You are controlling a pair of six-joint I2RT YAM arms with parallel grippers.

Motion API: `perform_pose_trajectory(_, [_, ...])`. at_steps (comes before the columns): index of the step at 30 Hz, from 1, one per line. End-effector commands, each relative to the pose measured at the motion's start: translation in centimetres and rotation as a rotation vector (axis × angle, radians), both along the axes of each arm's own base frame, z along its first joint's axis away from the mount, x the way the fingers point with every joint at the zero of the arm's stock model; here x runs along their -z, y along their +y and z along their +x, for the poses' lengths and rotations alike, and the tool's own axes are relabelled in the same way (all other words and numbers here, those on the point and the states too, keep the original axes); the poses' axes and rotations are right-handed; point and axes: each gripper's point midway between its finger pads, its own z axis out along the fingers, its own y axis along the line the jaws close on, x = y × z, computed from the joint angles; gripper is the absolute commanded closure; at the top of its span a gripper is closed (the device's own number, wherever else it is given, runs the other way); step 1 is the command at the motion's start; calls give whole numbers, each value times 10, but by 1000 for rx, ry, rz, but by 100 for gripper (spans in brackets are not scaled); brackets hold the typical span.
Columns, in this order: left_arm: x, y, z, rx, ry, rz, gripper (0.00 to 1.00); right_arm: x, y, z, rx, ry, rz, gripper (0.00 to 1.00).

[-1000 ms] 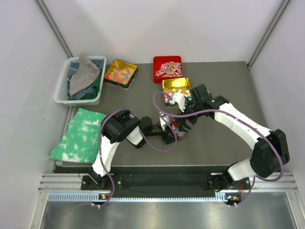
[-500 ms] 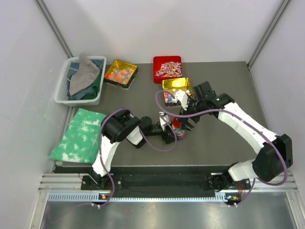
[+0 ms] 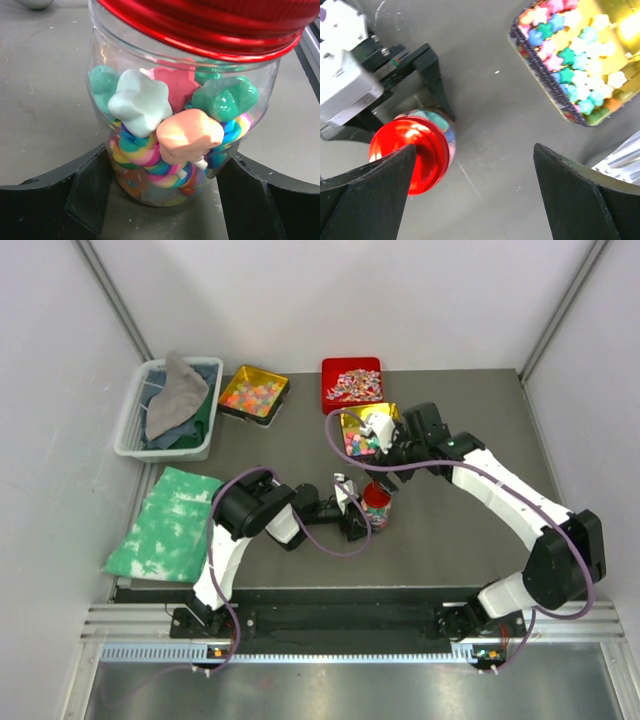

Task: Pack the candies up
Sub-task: Close the bottle lid on the packing bottle.

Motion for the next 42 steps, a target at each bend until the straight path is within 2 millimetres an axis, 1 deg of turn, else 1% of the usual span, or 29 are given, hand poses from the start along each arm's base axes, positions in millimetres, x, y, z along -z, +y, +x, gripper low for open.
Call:
perform_pose_trajectory(1, [-40,-1,8,-12,-140,-155,41,3,-10,19,58,-44,-47,3])
perform_pose_trajectory(4, [-40,-1,8,-9,-137,-154,41,14,-15,13,45,-16,-77,4])
perform_pose_trajectory(7, [-40,0,8,-10,-137,-156,41,12,-17,7,23,-12,-78,4])
perform_pose_trajectory(10, [-40,0,8,-10,-137,-156,41,-6,-16,5,10,-42,-38,4])
perform_pose_trajectory(11, [-40,0,8,-10,-137,-156,41,-11,-15,5,3,-48,-30,4])
perform_pose_trajectory(12, [-40,0,8,-9,-137,-155,41,-20,-13,5,-4,-62,-11,4])
perform_pose_trajectory(14, [-40,0,8,-7,-137,-155,41,-30,-10,2,-26,-70,7,4])
perform_pose_trajectory(15, [-40,-1,7,-7,-137,-156,41,-40,-7,0,-45,-79,27,3])
perform_pose_trajectory(16, [-40,0,8,-7,-136,-154,41,-43,-6,-5,-60,-66,30,3])
perform_pose_trajectory(18, [-40,-1,8,-7,-137,-156,41,-53,1,-13,-109,-65,64,3])
perform_pose_trajectory(22, [-39,-1,8,-7,-135,-156,41,-48,9,-32,-181,-51,43,2])
perform_pose_trajectory(23, [-39,-1,8,-7,-135,-156,41,-42,13,-38,-204,-47,25,2])
perform_pose_trajectory(28, [-38,-1,9,-7,-134,-155,42,-24,21,-46,-250,-42,-31,2])
perform_pose_trajectory(30, [-37,-1,9,-7,-132,-153,42,-22,27,-48,-266,-53,-45,2])
perform_pose_trajectory(33, [-37,-2,10,-11,-133,-150,43,-18,32,-44,-269,-71,-67,2])
perform_pose_trajectory(35, [-35,-2,10,-12,-132,-146,43,-11,32,-41,-266,-75,-102,2])
perform_pose_trajectory(38, [-31,-2,13,-24,-127,-134,44,-4,36,-42,-280,-74,-123,2])
perform_pose_trajectory(42, [-31,-2,15,-34,-136,-134,45,0,34,-40,-274,-86,-144,2])
